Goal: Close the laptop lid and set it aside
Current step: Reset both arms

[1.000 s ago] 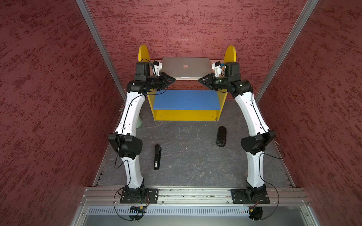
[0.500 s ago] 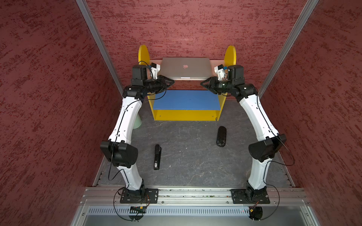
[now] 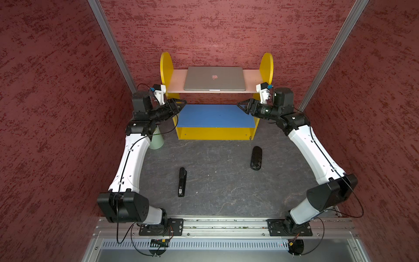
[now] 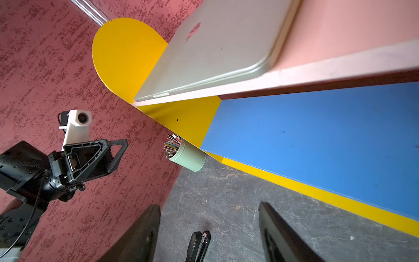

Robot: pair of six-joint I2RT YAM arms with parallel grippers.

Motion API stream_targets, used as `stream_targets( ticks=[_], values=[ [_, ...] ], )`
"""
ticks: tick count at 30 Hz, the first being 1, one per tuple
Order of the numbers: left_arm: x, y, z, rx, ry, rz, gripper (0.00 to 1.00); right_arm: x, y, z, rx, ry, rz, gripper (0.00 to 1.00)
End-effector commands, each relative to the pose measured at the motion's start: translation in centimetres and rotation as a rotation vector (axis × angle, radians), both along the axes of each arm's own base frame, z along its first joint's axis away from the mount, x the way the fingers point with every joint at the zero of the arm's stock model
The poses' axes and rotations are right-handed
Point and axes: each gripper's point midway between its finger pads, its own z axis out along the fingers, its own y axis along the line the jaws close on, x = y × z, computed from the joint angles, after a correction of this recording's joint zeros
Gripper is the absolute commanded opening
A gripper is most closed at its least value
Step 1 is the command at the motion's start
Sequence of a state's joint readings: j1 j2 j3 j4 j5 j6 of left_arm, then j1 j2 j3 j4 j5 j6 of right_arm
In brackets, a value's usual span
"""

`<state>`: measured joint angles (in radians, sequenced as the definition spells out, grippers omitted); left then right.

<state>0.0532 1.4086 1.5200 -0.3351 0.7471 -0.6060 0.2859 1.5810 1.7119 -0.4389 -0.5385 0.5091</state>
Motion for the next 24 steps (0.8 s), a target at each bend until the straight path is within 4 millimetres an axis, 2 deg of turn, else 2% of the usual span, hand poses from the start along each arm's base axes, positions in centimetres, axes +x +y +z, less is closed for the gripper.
stream_targets(
  ticks=[1,3,5,8,9,10,16,20,24],
  values=[
    [-1.1,1.0,2.2,0.004,-0.123,0.033,0.54,-0.1,-1.6,2.1,-0.006,-0.158,-0.063,0.81],
    [-1.5,1.4,1.8,0.007,-0.128,0.051,0.61,-0.3,-2.2,1.2,-0.022,-0.182,-0.09,0.89],
    [-1.9,1.9,1.1,0.013,-0.122,0.076,0.7,-1.3,-3.2,1.5,-0.032,-0.234,-0.128,0.97],
    [-2.3,3.1,-0.5,0.031,-0.107,0.141,0.8,-2.2,-4.4,0.8,-0.072,-0.274,-0.176,0.98],
    [-2.5,3.4,-1.1,0.041,-0.107,0.165,0.96,-2.5,-4.7,0.5,-0.087,-0.282,-0.188,0.98],
    [-2.7,3.7,-1.6,0.051,-0.106,0.185,1.0,-2.8,-5.1,0.1,-0.101,-0.289,-0.202,0.98],
    [-3.8,5.2,-5.3,0.118,-0.09,0.279,1.0,-4.2,-8.8,-2.8,-0.203,-0.36,-0.37,0.98],
    [-4.4,6.7,-7.8,0.173,-0.122,0.372,1.0,-4.6,-11.5,-6.4,-0.277,-0.355,-0.504,0.98],
    [-4.7,8.9,-11.2,0.251,-0.139,0.502,1.0,-5.2,-14.2,-10.2,-0.31,-0.38,-0.645,0.98]
  ],
)
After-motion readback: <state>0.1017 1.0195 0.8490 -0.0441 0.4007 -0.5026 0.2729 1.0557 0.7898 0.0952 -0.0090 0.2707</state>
